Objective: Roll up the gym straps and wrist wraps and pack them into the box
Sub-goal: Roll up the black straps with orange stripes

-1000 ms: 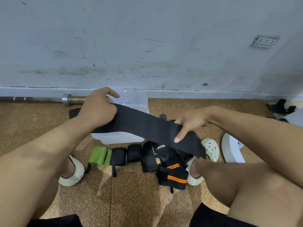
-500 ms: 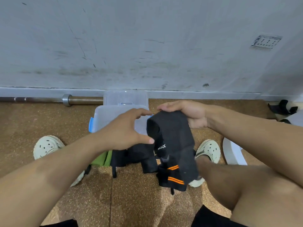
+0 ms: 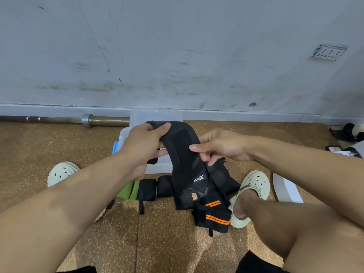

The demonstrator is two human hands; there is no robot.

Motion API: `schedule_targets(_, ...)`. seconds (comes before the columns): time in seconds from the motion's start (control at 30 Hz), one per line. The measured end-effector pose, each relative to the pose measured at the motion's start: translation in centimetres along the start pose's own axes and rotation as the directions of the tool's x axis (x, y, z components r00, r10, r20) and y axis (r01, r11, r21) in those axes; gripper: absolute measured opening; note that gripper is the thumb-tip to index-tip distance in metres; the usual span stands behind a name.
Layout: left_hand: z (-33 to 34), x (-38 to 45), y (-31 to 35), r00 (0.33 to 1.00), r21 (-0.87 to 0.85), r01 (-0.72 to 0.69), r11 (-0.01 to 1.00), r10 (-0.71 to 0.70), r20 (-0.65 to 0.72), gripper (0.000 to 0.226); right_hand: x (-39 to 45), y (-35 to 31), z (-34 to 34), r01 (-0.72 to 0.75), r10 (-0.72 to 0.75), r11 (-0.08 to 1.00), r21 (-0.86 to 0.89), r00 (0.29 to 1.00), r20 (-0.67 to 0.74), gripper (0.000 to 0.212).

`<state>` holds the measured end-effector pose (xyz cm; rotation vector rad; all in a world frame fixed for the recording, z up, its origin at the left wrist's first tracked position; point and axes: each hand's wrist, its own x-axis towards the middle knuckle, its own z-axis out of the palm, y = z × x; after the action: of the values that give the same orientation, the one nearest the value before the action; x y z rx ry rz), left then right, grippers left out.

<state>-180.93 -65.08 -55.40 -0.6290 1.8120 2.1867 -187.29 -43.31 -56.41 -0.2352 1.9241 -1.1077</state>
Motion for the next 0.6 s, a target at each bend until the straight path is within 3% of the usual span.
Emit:
schedule_targets(0.2, 0.0, 0.2, 0.2, 0.992, -0.047, -0.013, 0.999, 0.008, -0.122, 0.026, 0.1, -0.3, 0.6, 0.035, -0.052, 0.99, -0.136, 0.991, -0.12, 0.025)
schedule_targets(0.33, -0.3, 0.1, 0.4, 0.997, -0.048, -0.048, 0.998, 0.045, -0.059, 0.023, 0.0, -0.2, 0.9, 0.05, -0.062, 0.989, -0.14, 0.995, -0.079, 0.031)
schedule_targets(0.4, -0.3, 0.0, 0.4, 0.997, 0.051, -0.071, 0.996, 0.072, -0.012, 0.023, 0.1, -0.2, 1.2, 0.074, -0.074, 0.997, 0.005, 0.996, -0.046, 0.036)
schedule_targets(0.47, -0.2, -0.2, 0.2, 0.995, 0.133, -0.103, 0.986, 0.1, 0.029, 0.022, 0.1, -0.6, 1.2, 0.087, -0.076, 0.963, 0.257, 0.996, -0.054, 0.035)
schedule_targets(0.53, -0.1, -0.3, -0.1, 0.992, 0.195, -0.122, 0.973, 0.113, 0.055, 0.021, 0.2, -1.2, 1.1, 0.115, -0.063, 0.881, 0.46, 0.99, -0.127, 0.021)
schedule_targets(0.6, 0.0, -0.4, -0.3, 0.991, 0.233, -0.127, 0.964, 0.115, 0.065, 0.02, 0.2, -1.4, 1.1, 0.179, -0.072, 0.854, 0.489, 0.971, -0.229, 0.006)
